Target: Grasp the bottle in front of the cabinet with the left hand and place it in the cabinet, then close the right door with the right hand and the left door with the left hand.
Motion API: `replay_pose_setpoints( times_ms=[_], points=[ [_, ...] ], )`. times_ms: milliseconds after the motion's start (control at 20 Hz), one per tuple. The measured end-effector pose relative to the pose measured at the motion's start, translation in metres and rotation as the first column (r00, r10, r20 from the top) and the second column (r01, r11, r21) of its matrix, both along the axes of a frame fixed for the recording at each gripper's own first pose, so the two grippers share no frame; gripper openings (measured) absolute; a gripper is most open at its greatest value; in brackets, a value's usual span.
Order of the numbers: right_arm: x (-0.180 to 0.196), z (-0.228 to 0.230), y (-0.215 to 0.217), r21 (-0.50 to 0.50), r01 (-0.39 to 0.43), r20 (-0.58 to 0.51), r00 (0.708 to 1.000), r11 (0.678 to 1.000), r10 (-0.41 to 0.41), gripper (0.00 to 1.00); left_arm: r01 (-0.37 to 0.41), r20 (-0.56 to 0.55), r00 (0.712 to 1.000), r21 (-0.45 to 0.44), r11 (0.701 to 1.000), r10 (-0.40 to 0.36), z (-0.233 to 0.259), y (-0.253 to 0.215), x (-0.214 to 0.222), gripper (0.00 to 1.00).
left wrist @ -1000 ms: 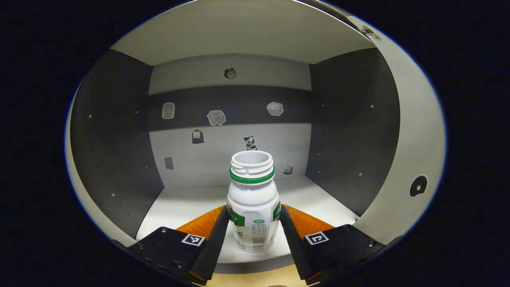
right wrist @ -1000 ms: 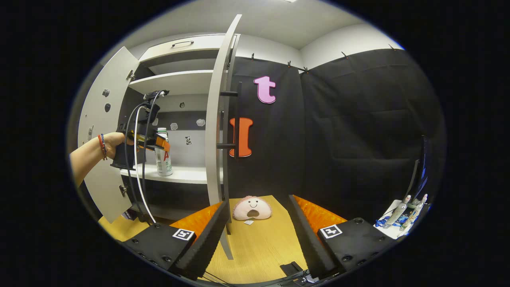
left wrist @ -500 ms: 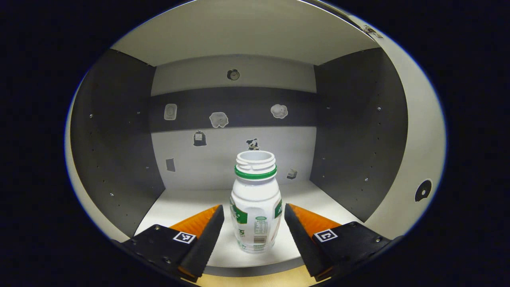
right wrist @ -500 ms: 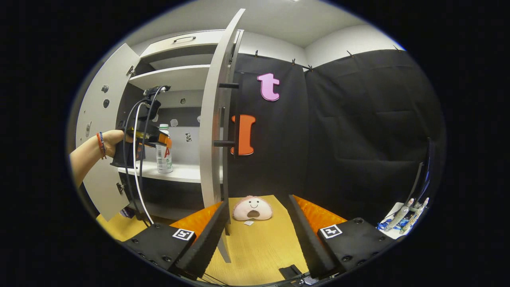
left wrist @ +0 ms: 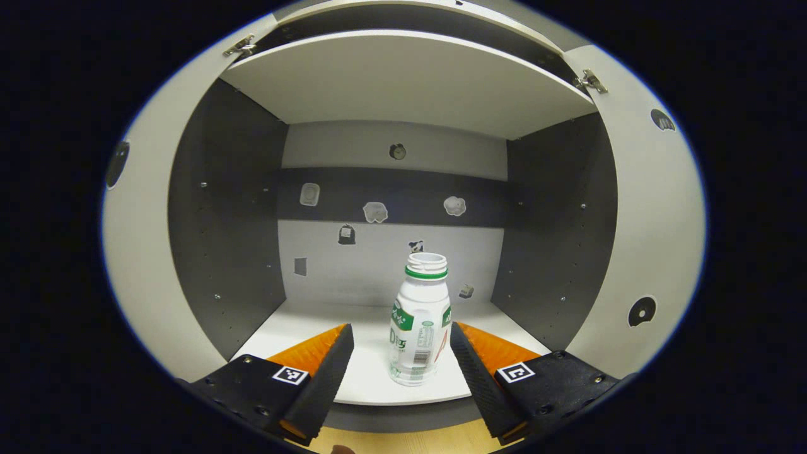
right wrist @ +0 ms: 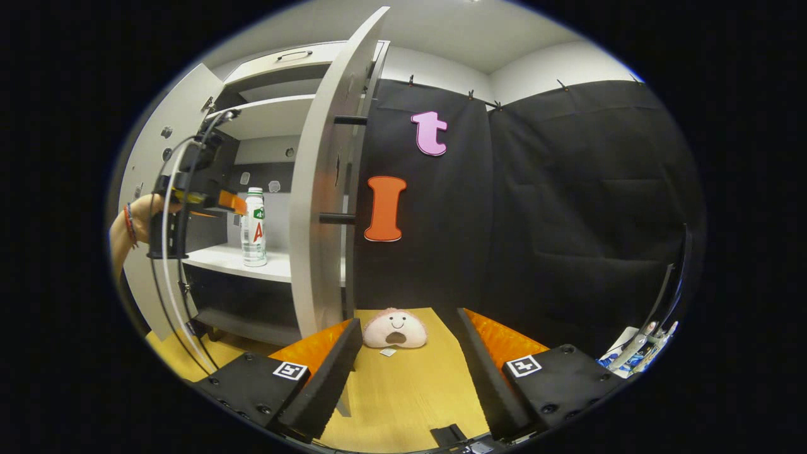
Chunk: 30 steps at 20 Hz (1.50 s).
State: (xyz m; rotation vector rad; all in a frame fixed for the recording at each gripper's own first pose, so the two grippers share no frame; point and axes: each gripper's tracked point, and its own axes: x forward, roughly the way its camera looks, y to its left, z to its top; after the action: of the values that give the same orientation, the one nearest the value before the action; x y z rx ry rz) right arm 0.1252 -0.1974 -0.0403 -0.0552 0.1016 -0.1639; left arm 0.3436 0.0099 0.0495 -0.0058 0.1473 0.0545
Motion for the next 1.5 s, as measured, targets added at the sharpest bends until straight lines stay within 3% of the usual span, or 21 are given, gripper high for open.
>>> replay_pose_setpoints(
  times_ms=[150,200,450,700,900,950,1000,1050,1450,1500],
  points=[
    [0.007,-0.008,-0.005,-0.047,-0.003,-0.004,1.0,0.999,0.002,0.98,-0.024,0.05,0.998,0.028,0.999,0.023,0.017,0.013,-0.041,0.94],
    [0.011,-0.013,-0.004,-0.048,-0.004,-0.007,1.0,0.999,0.004,0.94,-0.029,0.066,0.997,0.036,0.999,0.027,0.023,0.016,-0.056,0.94],
    [0.024,-0.03,0.002,-0.03,-0.028,-0.026,0.999,0.999,0.028,1.0,-0.033,0.12,0.992,0.041,0.999,0.027,0.042,0.026,-0.129,0.94],
    [0.029,-0.031,0.009,-0.048,-0.047,-0.022,0.999,0.998,0.046,0.97,-0.048,0.163,0.986,0.084,0.995,0.034,0.052,0.033,-0.183,0.92],
    [0.03,-0.032,0.014,-0.036,-0.051,-0.029,0.998,0.998,0.05,0.95,-0.032,0.171,0.985,0.053,0.998,0.023,0.055,0.031,-0.212,0.94],
    [0.029,-0.034,0.018,-0.034,-0.058,-0.035,0.998,0.998,0.057,0.88,-0.028,0.174,0.985,0.044,0.999,0.02,0.052,0.03,-0.215,0.94],
    [0.028,-0.033,0.022,-0.036,-0.062,-0.035,0.998,0.997,0.061,0.87,-0.027,0.174,0.985,0.039,0.999,0.02,0.051,0.03,-0.219,0.94],
    [0.028,-0.032,0.025,-0.043,-0.064,-0.035,0.997,0.997,0.062,0.93,-0.026,0.175,0.984,0.037,0.999,0.019,0.05,0.031,-0.223,0.94],
    [0.03,-0.031,0.088,-0.047,-0.118,-0.04,0.992,0.992,0.117,0.93,-0.007,0.162,0.987,0.01,1.0,0.005,0.039,0.048,-0.239,0.94],
    [0.031,-0.031,0.096,-0.046,-0.121,-0.037,0.992,0.992,0.12,0.86,-0.012,0.16,0.987,0.013,1.0,0.01,0.038,0.054,-0.242,0.94]
  ],
)
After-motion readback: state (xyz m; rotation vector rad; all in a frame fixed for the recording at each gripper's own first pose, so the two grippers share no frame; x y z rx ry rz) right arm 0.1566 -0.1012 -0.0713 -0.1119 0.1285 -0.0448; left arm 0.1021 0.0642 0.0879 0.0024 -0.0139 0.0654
